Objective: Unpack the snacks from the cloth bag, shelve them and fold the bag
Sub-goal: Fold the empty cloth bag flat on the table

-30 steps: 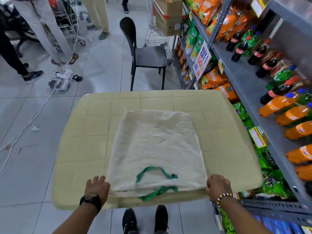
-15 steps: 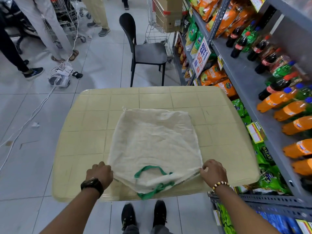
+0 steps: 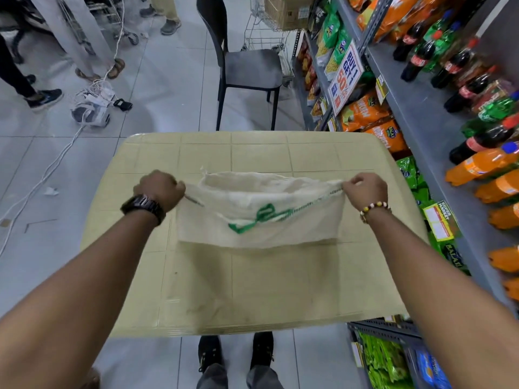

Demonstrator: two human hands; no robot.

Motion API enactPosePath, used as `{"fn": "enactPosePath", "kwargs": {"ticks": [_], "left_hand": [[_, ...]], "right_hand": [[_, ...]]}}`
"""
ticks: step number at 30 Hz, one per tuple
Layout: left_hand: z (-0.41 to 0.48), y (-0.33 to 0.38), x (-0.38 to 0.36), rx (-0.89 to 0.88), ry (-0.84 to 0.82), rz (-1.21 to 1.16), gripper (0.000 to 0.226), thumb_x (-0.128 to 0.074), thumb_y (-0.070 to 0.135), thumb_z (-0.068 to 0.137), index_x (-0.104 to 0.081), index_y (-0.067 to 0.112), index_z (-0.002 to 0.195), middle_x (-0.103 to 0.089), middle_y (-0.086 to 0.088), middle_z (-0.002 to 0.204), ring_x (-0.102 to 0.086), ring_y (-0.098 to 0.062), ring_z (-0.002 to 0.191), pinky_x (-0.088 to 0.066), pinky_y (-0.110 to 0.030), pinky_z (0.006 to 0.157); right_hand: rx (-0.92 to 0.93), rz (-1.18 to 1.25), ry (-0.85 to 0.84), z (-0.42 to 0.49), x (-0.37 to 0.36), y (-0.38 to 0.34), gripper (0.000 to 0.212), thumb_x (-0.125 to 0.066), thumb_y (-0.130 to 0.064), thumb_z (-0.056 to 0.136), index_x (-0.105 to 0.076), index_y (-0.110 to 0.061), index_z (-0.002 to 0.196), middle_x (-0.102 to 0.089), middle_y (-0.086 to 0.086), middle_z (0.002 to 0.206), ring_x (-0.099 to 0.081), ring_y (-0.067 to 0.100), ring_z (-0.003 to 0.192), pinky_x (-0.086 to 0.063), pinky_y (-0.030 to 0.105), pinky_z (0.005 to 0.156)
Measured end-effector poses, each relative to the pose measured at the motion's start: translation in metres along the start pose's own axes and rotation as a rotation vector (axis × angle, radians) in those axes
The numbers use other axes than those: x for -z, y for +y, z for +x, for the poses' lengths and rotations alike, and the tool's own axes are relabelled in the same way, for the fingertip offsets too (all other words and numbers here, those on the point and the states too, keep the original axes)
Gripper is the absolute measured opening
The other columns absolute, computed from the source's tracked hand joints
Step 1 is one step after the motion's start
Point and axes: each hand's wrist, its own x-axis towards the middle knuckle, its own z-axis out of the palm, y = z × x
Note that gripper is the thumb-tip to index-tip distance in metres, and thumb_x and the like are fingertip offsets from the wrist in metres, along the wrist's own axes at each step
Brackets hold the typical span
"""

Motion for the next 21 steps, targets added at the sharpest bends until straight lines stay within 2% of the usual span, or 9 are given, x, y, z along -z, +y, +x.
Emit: {"fn": "enactPosePath", "kwargs": {"ticks": [2, 4, 5, 11, 16, 21], "left_hand": [[0.02, 0.015, 0.005, 0.018, 0.051, -0.045, 0.041, -0.051, 0.049, 0.092, -0.073, 0.015, 0.101, -0.068, -0.017, 0.108, -0.062, -0.041, 0.096, -0.053, -0.043, 0.082], [0.031, 0.026, 0.001, 0.052, -0.015, -0.065, 0.053, -0.048, 0.054, 0.094, -0.059, 0.016, 0.13, -0.056, -0.018, 0.132, -0.054, -0.043, 0.117, -0.047, -0.05, 0.093], [0.032, 0.028, -0.004, 0.061, -0.045, -0.054, 0.058, -0.046, 0.056, 0.095, -0.053, 0.016, 0.136, -0.051, -0.019, 0.137, -0.05, -0.044, 0.121, -0.045, -0.052, 0.096], [0.008, 0.014, -0.044, 0.046, -0.181, 0.012, 0.062, -0.048, 0.058, 0.093, -0.045, 0.015, 0.139, -0.048, -0.017, 0.141, -0.048, -0.041, 0.125, -0.046, -0.052, 0.095], [-0.017, -0.007, -0.066, 0.106, -0.237, 0.033, 0.062, -0.049, 0.056, 0.093, -0.043, 0.017, 0.142, -0.047, -0.012, 0.143, -0.046, -0.037, 0.128, -0.046, -0.05, 0.096], [-0.034, -0.022, -0.084, 0.154, -0.296, -0.015, 0.063, -0.049, 0.056, 0.092, -0.042, 0.017, 0.141, -0.047, -0.012, 0.141, -0.048, -0.037, 0.127, -0.047, -0.049, 0.095]], "right_hand": [[0.014, -0.022, 0.004, 0.026, -0.008, -0.011, 0.017, -0.065, -0.023, 0.078, -0.074, -0.01, 0.085, -0.072, 0.015, 0.095, -0.064, 0.035, 0.093, -0.05, 0.033, 0.076], [0.009, -0.054, -0.036, 0.043, -0.022, -0.013, 0.023, -0.064, -0.025, 0.08, -0.073, -0.013, 0.096, -0.07, 0.015, 0.108, -0.063, 0.034, 0.101, -0.051, 0.035, 0.082], [0.007, -0.071, -0.069, 0.045, -0.028, -0.012, 0.026, -0.065, -0.026, 0.081, -0.072, -0.013, 0.102, -0.068, 0.015, 0.113, -0.062, 0.034, 0.104, -0.05, 0.036, 0.085], [0.024, -0.131, -0.239, 0.016, -0.058, 0.019, 0.039, -0.066, -0.028, 0.081, -0.066, -0.017, 0.118, -0.062, 0.01, 0.129, -0.058, 0.032, 0.117, -0.049, 0.042, 0.098], [0.072, -0.158, -0.286, -0.001, -0.061, 0.035, 0.041, -0.065, -0.026, 0.084, -0.063, -0.017, 0.124, -0.059, 0.005, 0.134, -0.058, 0.029, 0.119, -0.048, 0.043, 0.099], [0.215, -0.26, -0.331, 0.004, -0.073, 0.011, 0.043, -0.065, -0.027, 0.085, -0.061, -0.018, 0.127, -0.059, 0.003, 0.135, -0.056, 0.027, 0.122, -0.045, 0.042, 0.1]]}}
